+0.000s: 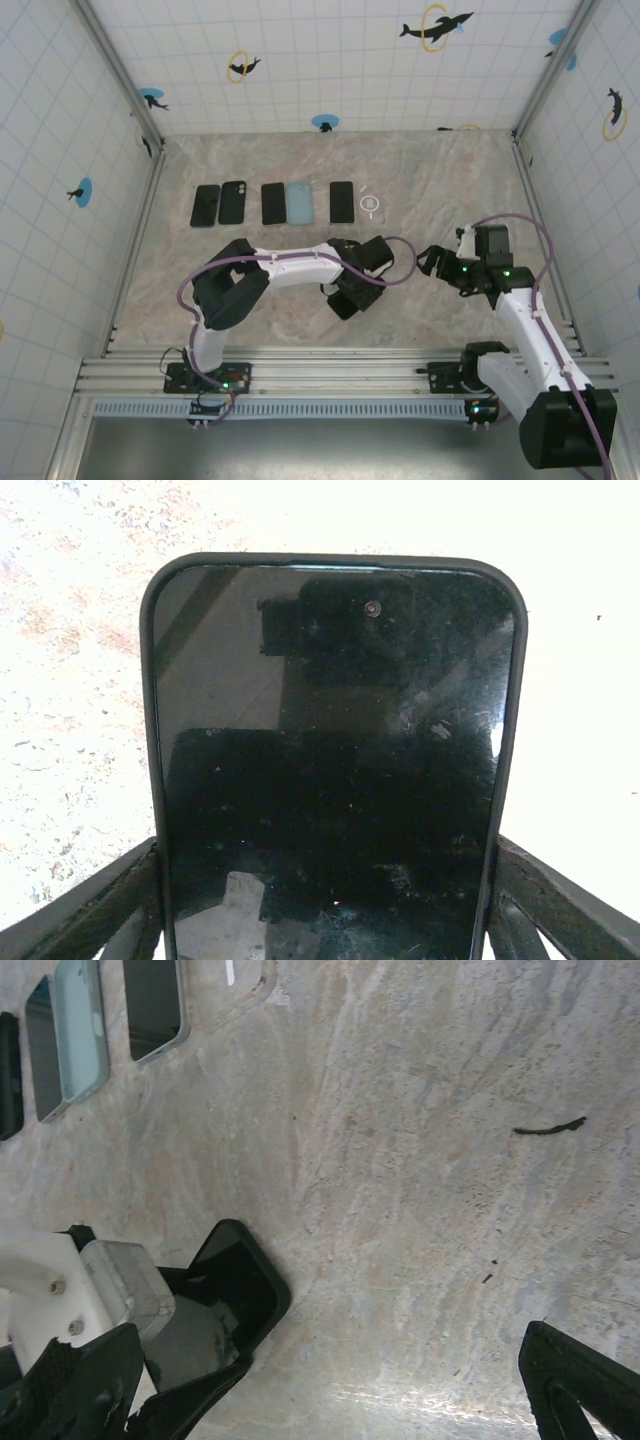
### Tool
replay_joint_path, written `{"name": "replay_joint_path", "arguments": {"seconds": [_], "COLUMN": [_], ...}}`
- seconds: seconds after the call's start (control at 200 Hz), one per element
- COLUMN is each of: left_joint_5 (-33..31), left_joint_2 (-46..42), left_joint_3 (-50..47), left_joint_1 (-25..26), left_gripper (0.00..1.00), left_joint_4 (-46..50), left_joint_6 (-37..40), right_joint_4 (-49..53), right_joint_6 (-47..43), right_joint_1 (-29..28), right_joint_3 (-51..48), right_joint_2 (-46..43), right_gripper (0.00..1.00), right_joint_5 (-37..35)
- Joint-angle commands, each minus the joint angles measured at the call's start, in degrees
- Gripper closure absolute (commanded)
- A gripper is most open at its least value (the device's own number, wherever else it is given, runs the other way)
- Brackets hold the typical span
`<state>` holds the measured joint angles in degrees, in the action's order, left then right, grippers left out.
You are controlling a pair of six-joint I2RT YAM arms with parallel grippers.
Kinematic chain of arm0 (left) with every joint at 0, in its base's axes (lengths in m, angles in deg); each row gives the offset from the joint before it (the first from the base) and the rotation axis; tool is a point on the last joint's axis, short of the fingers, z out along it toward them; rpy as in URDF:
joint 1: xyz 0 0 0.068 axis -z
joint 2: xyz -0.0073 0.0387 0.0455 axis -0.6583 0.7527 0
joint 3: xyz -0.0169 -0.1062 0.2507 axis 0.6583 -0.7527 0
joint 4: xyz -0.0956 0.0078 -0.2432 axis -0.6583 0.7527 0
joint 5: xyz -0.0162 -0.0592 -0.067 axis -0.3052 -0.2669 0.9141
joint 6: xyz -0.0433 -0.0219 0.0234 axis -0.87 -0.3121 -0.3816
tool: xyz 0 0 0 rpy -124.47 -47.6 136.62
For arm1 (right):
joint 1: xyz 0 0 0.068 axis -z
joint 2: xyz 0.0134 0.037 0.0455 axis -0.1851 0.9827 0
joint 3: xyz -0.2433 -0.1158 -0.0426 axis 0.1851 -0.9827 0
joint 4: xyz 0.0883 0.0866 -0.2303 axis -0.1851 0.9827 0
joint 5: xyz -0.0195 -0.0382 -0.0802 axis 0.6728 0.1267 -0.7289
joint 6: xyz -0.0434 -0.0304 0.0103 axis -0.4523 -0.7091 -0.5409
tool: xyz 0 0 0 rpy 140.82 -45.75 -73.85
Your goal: Take the phone out of the phone case
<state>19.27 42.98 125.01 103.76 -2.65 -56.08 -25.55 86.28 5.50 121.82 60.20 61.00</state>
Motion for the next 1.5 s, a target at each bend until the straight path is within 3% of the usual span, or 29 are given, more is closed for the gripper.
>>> {"name": "replay_joint_path", "arguments": {"seconds": [0.0, 0.13, 0.591, 0.836, 0.986, 1.216, 1.356, 1.496], "left_joint_5": [0.2, -1.3, 1.8, 3.9, 6.0, 8.9, 8.3, 9.6], "left_joint_2": [3.2, 3.0, -3.2, -5.0, -5.6, -5.6, -5.9, -5.5], "left_joint_3": [-1.0, 0.2, 11.6, 17.9, 19.2, 19.8, 20.4, 19.3], "left_joint_1": [0.3, 0.0, -6.9, -9.0, -9.0, -8.8, -8.8, -8.8], "left_gripper": [0.29, 0.38, 0.39, 0.40, 0.43, 0.43, 0.43, 0.43], "left_joint_4": [3.6, 5.3, 6.6, 2.1, -3.1, -5.0, -5.2, -7.8], "left_joint_6": [-0.7, -2.6, -14.6, -25.1, -30.7, -35.3, -36.6, -38.7], "right_joint_4": [-0.8, -1.2, -13.6, -35.1, -48.0, -52.3, -54.6, -55.9], "right_joint_6": [1.0, 1.4, 9.3, 19.5, 22.5, 21.7, 22.4, 22.0], "right_joint_1": [0.4, 0.4, -3.1, -9.8, -13.7, -15.8, -16.7, -18.0], "right_joint_3": [-1.7, -2.1, -7.9, -14.7, -18.0, -17.4, -17.4, -17.3], "right_joint_2": [-0.9, -0.8, -1.9, -3.5, -2.7, -0.1, 1.8, 2.7], "right_gripper": [0.01, 0.01, 0.02, 0.06, 0.14, 0.31, 0.49, 0.59], "right_joint_5": [3.2, 3.8, 13.0, 10.9, 7.4, 1.9, 1.2, -0.6]}}
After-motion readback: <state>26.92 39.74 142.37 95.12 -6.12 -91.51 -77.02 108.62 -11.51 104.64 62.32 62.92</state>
